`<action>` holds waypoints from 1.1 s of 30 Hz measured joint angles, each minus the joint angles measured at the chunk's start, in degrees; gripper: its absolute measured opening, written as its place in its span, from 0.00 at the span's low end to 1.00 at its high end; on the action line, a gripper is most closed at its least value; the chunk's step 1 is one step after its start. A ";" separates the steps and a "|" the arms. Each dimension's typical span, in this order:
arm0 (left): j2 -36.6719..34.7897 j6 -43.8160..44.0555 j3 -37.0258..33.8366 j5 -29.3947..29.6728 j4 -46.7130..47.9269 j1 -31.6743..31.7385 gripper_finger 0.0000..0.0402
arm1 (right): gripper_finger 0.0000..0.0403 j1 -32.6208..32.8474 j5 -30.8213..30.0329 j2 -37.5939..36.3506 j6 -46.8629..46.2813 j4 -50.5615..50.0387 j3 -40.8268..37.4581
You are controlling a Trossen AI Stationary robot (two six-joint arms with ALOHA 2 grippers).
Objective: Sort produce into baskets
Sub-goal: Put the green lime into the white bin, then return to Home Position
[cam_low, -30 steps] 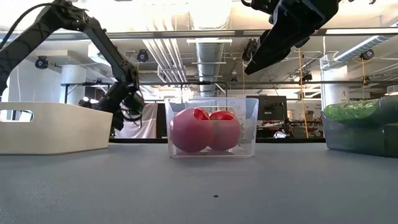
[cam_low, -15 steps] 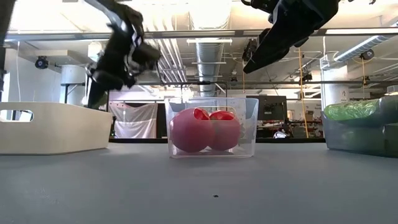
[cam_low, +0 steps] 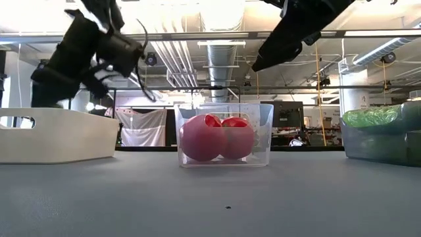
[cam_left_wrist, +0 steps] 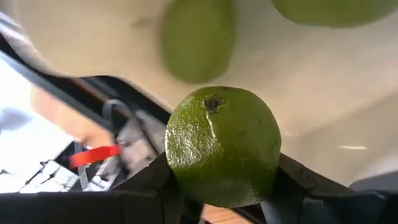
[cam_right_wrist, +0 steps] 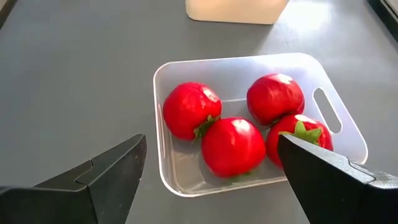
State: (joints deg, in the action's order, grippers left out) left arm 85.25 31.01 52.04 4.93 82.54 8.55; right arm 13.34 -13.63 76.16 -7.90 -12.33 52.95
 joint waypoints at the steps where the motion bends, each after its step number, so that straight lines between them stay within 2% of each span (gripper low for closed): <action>1: 0.29 0.01 -1.18 -1.10 -1.52 -0.18 0.36 | 0.88 0.00 0.02 0.00 0.00 0.18 0.00; 5: 1.66 -0.77 -4.92 -6.42 -8.60 -0.26 0.36 | 0.88 0.00 0.04 0.00 -1.03 0.53 0.00; 11: 4.73 -1.94 -6.13 -6.95 -9.39 -0.24 0.37 | 0.88 0.00 0.50 0.00 -1.53 0.54 0.00; 16: 5.58 -2.62 -5.87 -6.97 -9.62 -0.24 0.44 | 0.88 0.00 0.50 0.00 -1.51 0.52 0.00; 26: 5.62 -5.04 -5.76 -7.17 -7.83 -0.24 0.59 | 0.88 0.00 0.50 0.00 -1.27 0.52 0.00; 33: 5.02 -4.80 -0.84 -5.50 -1.49 -0.30 0.60 | 0.88 0.00 0.50 0.00 -0.99 0.65 0.00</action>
State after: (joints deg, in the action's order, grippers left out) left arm 90.27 26.22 51.19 -0.58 81.05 8.25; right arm 13.34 -13.13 76.16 -8.89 -11.68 52.95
